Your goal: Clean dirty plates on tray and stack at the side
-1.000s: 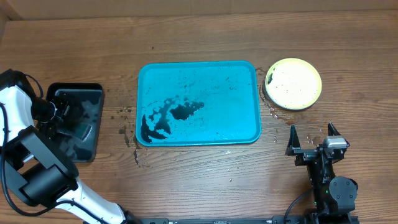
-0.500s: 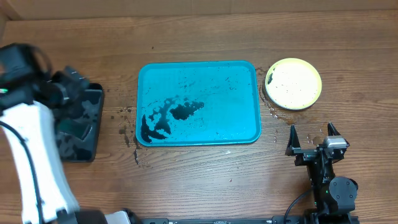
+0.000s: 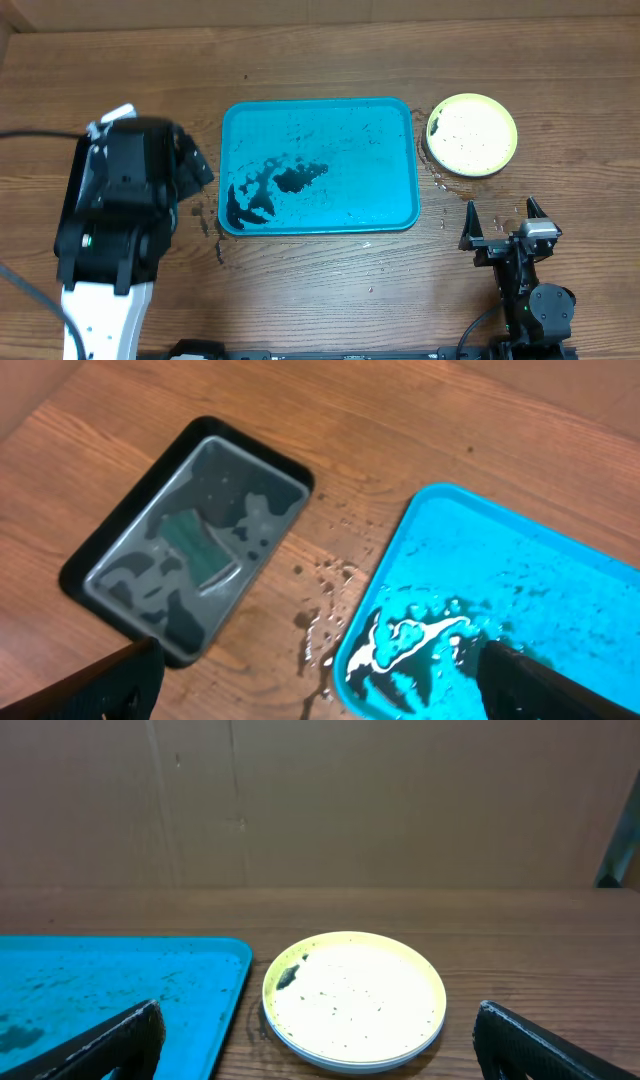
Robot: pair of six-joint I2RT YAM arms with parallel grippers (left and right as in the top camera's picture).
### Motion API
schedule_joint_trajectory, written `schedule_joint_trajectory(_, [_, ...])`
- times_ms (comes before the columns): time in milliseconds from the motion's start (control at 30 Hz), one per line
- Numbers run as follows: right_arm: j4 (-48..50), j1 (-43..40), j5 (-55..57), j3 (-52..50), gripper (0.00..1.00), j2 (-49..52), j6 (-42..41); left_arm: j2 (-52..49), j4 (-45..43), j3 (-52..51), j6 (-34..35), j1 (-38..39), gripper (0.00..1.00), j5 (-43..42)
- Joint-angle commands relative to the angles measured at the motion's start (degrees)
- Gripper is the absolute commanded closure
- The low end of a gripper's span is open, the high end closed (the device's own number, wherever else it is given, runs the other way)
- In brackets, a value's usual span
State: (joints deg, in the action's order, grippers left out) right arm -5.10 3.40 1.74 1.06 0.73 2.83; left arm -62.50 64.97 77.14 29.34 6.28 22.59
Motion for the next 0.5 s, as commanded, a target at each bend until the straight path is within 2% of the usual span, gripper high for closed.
schedule_joint_trajectory(0, [0.39, -0.31, 0.13, -0.59, 0.0, -0.57, 0.22, 3.1, 0.92, -0.66, -2.27, 0.02, 0.0, 2.01])
schedule_joint_trajectory(133, [0.39, -0.31, 0.13, -0.59, 0.0, -0.57, 0.22, 3.43, 1.62, -0.9, -6.71, 0.02, 0.0, 1.36])
schedule_joint_trajectory(300, [0.39, -0.31, 0.13, -0.59, 0.0, -0.57, 0.22, 5.51, 0.9, -6.71, -7.45, 0.02, 0.0, 2.25])
schedule_joint_trajectory(467, [0.39, -0.31, 0.13, -0.59, 0.0, -0.57, 0.22, 13.2, -8.96, -19.3, -11.76, 0.02, 0.0, -0.17])
